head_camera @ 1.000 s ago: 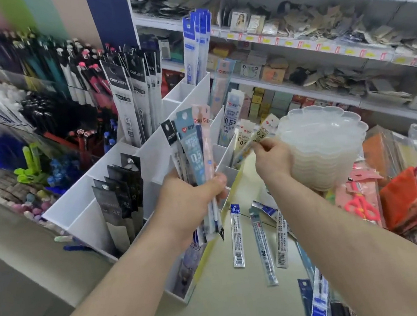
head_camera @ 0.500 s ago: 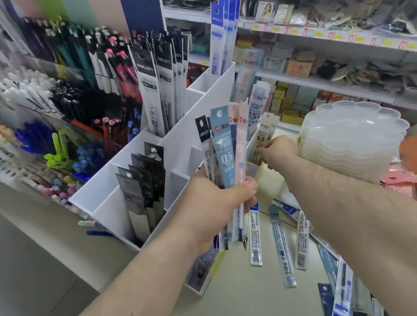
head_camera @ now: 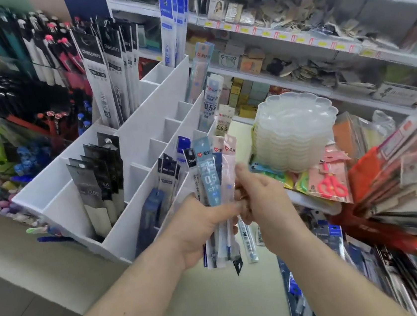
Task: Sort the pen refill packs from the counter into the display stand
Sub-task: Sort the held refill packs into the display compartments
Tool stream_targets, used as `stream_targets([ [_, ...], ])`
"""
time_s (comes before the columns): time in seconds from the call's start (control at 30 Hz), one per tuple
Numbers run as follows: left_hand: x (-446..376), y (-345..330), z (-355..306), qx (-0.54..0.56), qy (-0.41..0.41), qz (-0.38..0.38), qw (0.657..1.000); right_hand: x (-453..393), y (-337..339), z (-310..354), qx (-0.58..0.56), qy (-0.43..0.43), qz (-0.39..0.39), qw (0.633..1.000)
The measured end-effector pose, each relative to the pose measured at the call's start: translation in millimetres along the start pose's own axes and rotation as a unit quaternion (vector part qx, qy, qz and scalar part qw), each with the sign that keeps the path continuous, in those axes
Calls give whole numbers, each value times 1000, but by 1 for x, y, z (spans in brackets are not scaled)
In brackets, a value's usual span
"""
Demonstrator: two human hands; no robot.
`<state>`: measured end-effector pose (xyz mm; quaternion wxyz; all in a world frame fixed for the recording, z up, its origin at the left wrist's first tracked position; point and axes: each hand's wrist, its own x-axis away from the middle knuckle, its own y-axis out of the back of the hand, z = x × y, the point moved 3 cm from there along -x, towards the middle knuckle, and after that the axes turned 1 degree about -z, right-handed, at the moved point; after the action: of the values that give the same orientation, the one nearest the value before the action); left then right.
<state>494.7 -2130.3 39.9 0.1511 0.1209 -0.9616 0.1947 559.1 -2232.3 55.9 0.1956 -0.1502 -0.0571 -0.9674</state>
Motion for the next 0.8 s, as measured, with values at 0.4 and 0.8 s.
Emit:
stream_targets([
  [0.4, 3, 1, 11, 67, 36, 56, 996, 25, 34, 1, -110, 42, -87, 989],
  [0.8, 3, 7, 10, -28, -6, 52, 998, 27, 21, -7, -24, 22, -43, 999],
])
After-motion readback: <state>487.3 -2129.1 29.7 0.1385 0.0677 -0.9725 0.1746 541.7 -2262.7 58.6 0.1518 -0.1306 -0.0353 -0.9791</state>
